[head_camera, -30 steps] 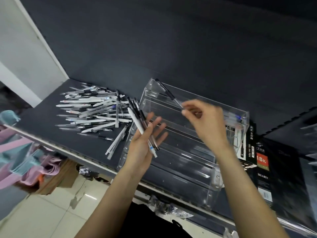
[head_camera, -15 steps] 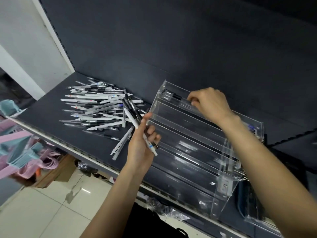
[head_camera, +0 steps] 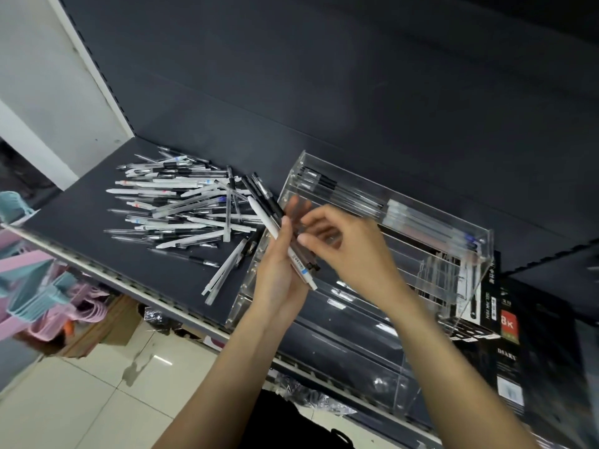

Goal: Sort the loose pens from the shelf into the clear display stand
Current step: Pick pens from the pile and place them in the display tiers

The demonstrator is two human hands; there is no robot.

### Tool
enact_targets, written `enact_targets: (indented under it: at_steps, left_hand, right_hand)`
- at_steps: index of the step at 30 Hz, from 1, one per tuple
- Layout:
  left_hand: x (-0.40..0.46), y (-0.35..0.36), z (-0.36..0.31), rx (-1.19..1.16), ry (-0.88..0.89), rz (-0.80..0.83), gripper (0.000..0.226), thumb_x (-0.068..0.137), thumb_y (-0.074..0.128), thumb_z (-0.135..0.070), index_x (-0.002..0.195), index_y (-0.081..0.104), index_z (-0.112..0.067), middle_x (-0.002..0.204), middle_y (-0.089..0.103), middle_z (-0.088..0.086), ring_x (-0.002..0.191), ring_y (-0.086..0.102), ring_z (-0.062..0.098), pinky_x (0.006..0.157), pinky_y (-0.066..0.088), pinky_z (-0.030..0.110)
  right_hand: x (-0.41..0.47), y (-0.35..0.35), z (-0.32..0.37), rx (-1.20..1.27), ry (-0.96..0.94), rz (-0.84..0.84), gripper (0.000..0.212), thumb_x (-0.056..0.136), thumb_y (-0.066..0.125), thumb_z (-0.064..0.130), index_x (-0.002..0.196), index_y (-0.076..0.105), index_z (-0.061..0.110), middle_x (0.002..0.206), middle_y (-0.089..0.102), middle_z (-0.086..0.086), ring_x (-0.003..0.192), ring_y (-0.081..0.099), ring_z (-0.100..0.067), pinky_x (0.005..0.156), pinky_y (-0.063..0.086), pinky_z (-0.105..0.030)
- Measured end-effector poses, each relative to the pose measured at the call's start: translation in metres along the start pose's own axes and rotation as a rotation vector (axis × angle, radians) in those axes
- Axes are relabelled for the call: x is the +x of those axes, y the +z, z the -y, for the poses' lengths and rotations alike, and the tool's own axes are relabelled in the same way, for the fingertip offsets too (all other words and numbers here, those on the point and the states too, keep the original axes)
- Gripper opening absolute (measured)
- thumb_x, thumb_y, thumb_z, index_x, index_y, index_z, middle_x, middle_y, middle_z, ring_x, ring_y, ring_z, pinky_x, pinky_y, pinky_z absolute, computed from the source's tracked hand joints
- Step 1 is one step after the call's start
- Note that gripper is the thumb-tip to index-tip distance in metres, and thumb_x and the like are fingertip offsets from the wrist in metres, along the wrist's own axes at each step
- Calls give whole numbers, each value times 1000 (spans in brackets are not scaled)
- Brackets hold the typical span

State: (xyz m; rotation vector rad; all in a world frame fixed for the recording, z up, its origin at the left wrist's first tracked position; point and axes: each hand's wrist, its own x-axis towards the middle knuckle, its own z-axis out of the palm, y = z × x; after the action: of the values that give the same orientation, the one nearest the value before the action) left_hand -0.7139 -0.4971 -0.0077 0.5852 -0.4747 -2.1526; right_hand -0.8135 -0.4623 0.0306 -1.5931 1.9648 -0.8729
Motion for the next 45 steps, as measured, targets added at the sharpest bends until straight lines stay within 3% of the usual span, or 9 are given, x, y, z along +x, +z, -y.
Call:
enact_targets:
  at_steps: [7, 10, 13, 22, 28, 34, 38, 41, 45]
  left_hand:
    - [3, -8, 5, 148, 19, 6, 39, 93, 42, -33, 130, 52, -28, 127, 62, -3, 114, 61, 12, 95, 48, 29]
    - [5, -15, 1, 126, -1, -60, 29, 99, 39, -27, 121, 58, -25, 79, 59, -8, 64, 53, 3, 60, 45, 14]
    - [6, -19, 0, 130, -17, -140, 26, 101, 38, -27, 110, 62, -22, 56, 31, -10, 46, 27, 3, 41, 28, 12]
    - [4, -17, -4, -139, 37, -133, 16, 98, 39, -28, 101, 55, -30, 56, 28, -8, 42, 26, 2, 39, 24, 12]
    - [4, -21, -6, -90, 86, -134, 21, 102, 36, -25, 106, 57, -25, 70, 48, -6, 56, 42, 4, 53, 41, 15]
    - [3, -22, -5, 7, 82, -149, 25, 102, 34, -15, 110, 58, -15, 85, 66, -5, 76, 62, 5, 78, 52, 21]
    - [2, -19, -6, 20, 75, -181, 26, 103, 33, -13, 116, 55, -17, 101, 71, 0, 93, 68, 11, 83, 54, 24]
    - [0, -15, -6, -6, 65, -151, 27, 103, 32, -13, 122, 51, -16, 119, 67, 5, 110, 64, 16, 93, 52, 29]
    - [1, -12, -5, 20, 76, -98, 31, 103, 30, -17, 130, 45, -13, 124, 65, 2, 118, 59, 19, 100, 46, 34]
  right_hand:
    - [8, -25, -21, 40, 44, -163, 17, 83, 69, 15, 96, 70, 25, 78, 66, 16, 71, 61, 4, 69, 49, -11]
    - [19, -54, -39, -373, -49, -341, 14, 84, 68, 19, 96, 72, 25, 84, 68, 8, 69, 63, -7, 65, 54, -27]
    - [33, -66, -51, -605, -66, -322, 15, 86, 65, 17, 98, 72, 22, 90, 69, 1, 77, 65, -21, 63, 50, -30]
    - [73, -47, -58, -957, -131, -165, 21, 82, 65, 3, 97, 68, 17, 87, 63, -5, 80, 62, -27, 53, 38, -27]
    - [76, -39, -54, -1059, -149, -96, 22, 85, 60, 1, 101, 66, 15, 93, 63, -3, 82, 62, -25, 53, 30, -27]
    - [73, -39, -58, -996, -194, -75, 38, 84, 55, -4, 112, 67, 18, 96, 62, -6, 86, 61, -26, 53, 33, -28]
    - [70, -40, -52, -1008, -251, -119, 30, 75, 64, -5, 96, 72, 16, 86, 59, -6, 76, 58, -24, 49, 33, -24]
    - [52, -39, -32, -636, -265, -272, 16, 87, 61, 10, 96, 71, 17, 90, 63, 0, 70, 58, -17, 56, 40, -24]
    - [5, -13, -1, -237, -144, -142, 11, 89, 61, 29, 97, 66, 23, 86, 68, 11, 70, 61, -4, 64, 53, -26]
